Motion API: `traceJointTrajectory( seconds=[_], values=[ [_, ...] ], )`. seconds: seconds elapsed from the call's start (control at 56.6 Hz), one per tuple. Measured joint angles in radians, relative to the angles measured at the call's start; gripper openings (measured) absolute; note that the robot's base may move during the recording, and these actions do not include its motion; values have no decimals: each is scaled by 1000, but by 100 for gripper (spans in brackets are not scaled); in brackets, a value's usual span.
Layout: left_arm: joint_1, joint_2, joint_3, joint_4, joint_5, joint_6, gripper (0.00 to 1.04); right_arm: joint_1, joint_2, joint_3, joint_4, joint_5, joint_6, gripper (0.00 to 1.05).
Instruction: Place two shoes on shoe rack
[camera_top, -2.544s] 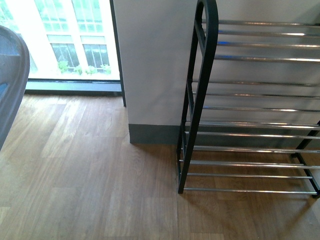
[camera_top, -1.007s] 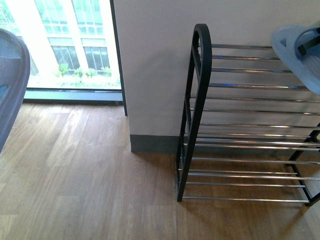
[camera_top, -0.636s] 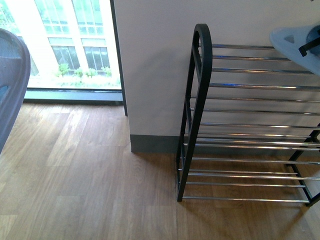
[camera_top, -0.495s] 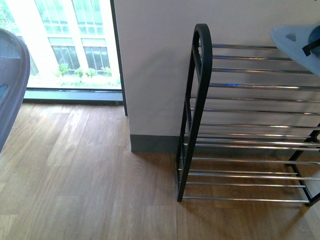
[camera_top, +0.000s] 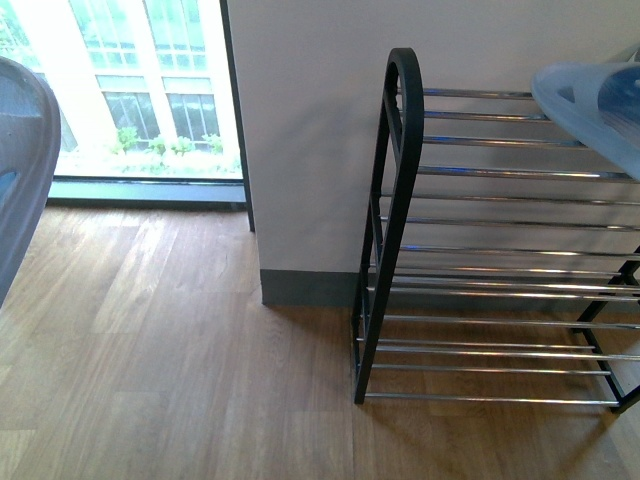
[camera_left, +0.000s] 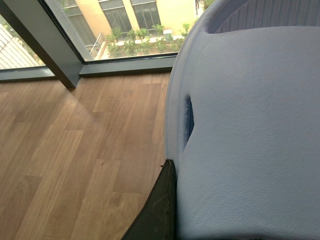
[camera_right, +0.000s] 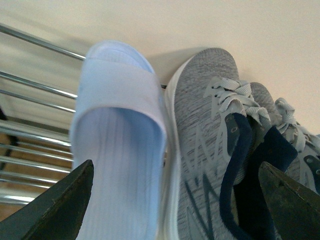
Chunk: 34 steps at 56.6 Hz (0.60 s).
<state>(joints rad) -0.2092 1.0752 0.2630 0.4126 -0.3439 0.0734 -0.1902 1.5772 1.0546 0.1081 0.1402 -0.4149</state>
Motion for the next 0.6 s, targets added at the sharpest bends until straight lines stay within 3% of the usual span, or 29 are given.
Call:
traceJointTrajectory(
  seconds=[0.159,0.3,0.495,0.601],
  values=[
    [0,0,0,0,0,0,2,-17,-283,-233,104,-223,216,96],
    [0,0,0,0,0,0,2,-64,-499,-463,299,-301,390,96],
    [0,0,0,0,0,0,2,-92,-644,-649,473,-315,518,96],
    [0,0,0,0,0,0,2,-92,-655,-701,523,-270,543,96]
  ],
)
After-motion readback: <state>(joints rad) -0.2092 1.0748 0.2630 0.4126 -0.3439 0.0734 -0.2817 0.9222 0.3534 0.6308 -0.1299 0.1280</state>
